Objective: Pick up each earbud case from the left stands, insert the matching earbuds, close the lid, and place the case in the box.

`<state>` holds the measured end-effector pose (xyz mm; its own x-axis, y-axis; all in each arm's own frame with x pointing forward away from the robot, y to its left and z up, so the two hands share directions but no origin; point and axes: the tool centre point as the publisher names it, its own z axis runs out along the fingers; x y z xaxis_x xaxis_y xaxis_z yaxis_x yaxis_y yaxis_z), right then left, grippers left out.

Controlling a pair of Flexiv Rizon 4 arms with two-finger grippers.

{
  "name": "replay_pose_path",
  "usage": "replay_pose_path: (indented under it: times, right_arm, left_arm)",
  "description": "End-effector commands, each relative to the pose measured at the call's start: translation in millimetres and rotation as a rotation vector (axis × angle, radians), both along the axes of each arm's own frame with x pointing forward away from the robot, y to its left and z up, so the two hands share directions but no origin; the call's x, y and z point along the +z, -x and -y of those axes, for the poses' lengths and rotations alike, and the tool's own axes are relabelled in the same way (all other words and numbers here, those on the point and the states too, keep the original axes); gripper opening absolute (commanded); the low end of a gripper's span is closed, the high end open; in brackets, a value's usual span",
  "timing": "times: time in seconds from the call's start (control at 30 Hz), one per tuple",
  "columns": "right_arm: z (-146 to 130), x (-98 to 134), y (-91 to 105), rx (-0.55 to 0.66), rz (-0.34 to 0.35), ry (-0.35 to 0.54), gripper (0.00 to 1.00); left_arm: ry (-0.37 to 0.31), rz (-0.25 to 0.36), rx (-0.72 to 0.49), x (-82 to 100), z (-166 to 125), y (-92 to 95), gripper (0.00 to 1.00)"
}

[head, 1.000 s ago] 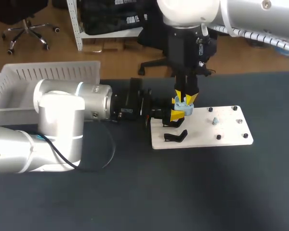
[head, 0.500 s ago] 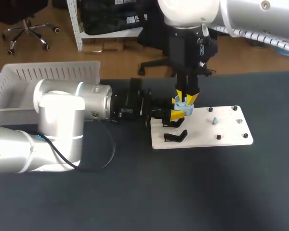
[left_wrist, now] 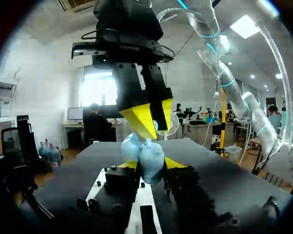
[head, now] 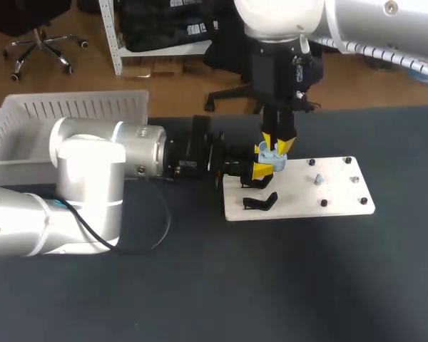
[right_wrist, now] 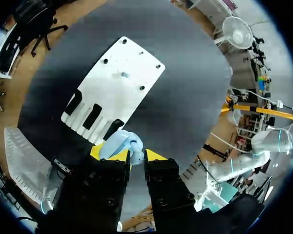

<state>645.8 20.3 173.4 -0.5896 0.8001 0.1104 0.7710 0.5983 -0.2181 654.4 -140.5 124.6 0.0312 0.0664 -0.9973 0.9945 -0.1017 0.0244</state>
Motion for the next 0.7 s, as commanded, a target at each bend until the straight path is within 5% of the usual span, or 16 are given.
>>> replay_pose_path:
  times: [0.03,0.7]
  right_arm:
    - [0.0,-0.7,-1.5,-0.002,-0.006,0.004,0.00]
    - [-2.2,-7.1,0.7,-0.001,-0.018,0.007,0.00]
  left_arm:
    - [0.005,0.004,0.005,-1.3,0.4,0.9,0.00]
    - [0.005,0.004,0.005,-1.3,0.4,0.9,0.00]
